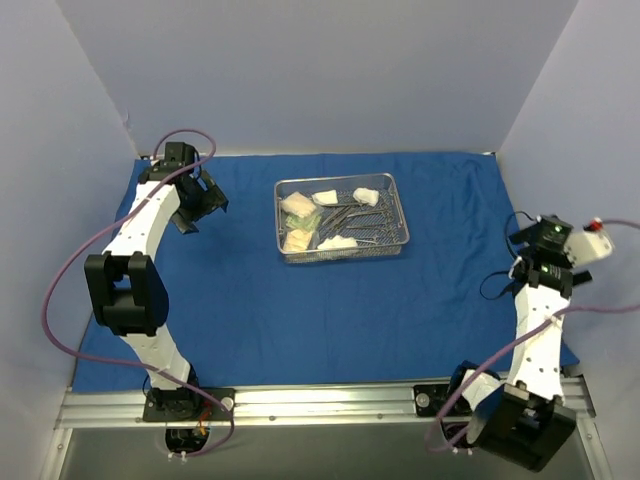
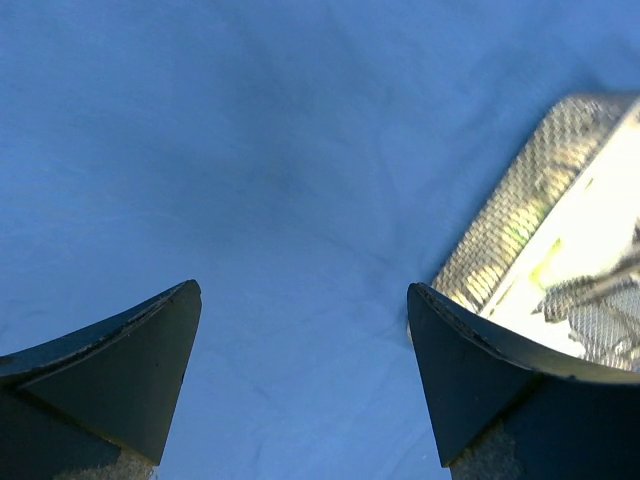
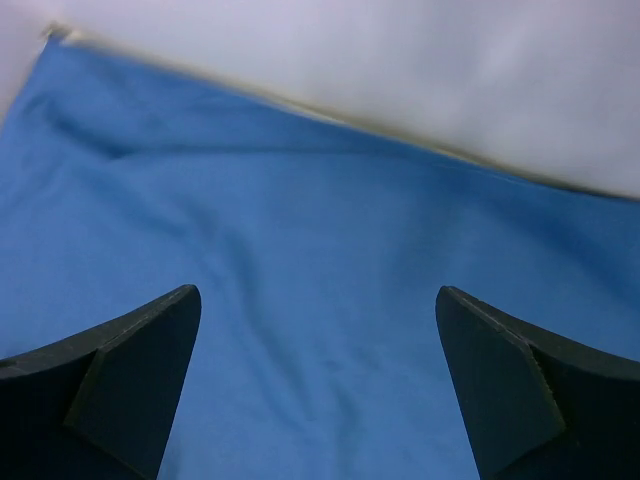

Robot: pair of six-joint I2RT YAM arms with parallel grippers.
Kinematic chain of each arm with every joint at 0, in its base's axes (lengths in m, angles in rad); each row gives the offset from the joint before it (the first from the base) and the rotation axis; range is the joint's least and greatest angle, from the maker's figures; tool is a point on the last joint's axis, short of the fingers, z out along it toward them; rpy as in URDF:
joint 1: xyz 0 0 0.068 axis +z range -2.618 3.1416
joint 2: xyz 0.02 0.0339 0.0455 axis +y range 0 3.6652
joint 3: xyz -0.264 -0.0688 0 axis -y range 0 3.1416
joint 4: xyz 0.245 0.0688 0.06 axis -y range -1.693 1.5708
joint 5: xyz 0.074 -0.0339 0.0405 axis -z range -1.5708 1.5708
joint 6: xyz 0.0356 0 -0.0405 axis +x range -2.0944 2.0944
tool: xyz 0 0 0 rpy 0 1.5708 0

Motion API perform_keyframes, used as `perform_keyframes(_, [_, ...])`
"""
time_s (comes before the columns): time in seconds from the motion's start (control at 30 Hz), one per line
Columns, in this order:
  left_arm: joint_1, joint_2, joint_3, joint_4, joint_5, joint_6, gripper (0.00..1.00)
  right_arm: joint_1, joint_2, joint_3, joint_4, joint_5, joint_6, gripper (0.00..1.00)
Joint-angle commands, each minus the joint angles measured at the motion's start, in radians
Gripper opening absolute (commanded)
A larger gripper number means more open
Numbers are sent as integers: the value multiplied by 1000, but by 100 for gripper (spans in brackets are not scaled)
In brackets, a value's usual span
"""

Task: Open and lay out the surgical kit
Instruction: Smooth out the surgical kit at the center of the board, then move the container from the surgical kit.

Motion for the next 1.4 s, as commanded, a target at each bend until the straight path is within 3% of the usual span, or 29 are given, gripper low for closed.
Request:
perform_keyframes(0.0, [-25, -99, -33, 72, 96, 25, 94, 248, 189, 121, 29, 35, -48, 100])
perform_keyframes(0.1, [-77, -114, -76, 126, 142, 24, 94, 539, 318, 226, 50, 303, -68, 100])
perform_keyframes(0.2, [-148, -96, -73, 135, 133, 39, 94, 636, 416, 284, 164, 352, -127, 100])
perform_keyframes(0.37, [-226, -32, -85, 198, 131, 45, 94, 622, 525, 349, 364, 53, -226, 100])
perform_keyframes(0.5, [-265, 45, -47, 222, 137, 48, 95, 616, 532, 310, 579, -145, -255, 100])
perform_keyframes(0.67, [-280, 138, 19, 219, 101, 76, 100, 624, 626, 322, 608, -360, -333, 100])
perform_keyframes(0.73, [-282, 162, 57, 209, 96, 87, 96, 630, 688, 335, 590, -423, -377, 97])
perform_keyframes(0.87, [-283, 200, 105, 213, 104, 114, 90, 628, 774, 381, 518, -386, -430, 92])
perform_keyframes(0.97, [-285, 214, 111, 227, 108, 151, 85, 628, 820, 418, 478, -411, -472, 82])
perform_keyframes(1.0, [-286, 220, 113, 227, 111, 175, 83, 627, 841, 433, 464, -414, -477, 71])
perform_keyframes(1.07, [-288, 235, 116, 226, 117, 197, 80, 627, 861, 450, 446, -389, -492, 65])
perform_keyframes(1.37, [-309, 293, 142, 196, 111, 255, 60, 625, 938, 488, 372, -340, -543, 48])
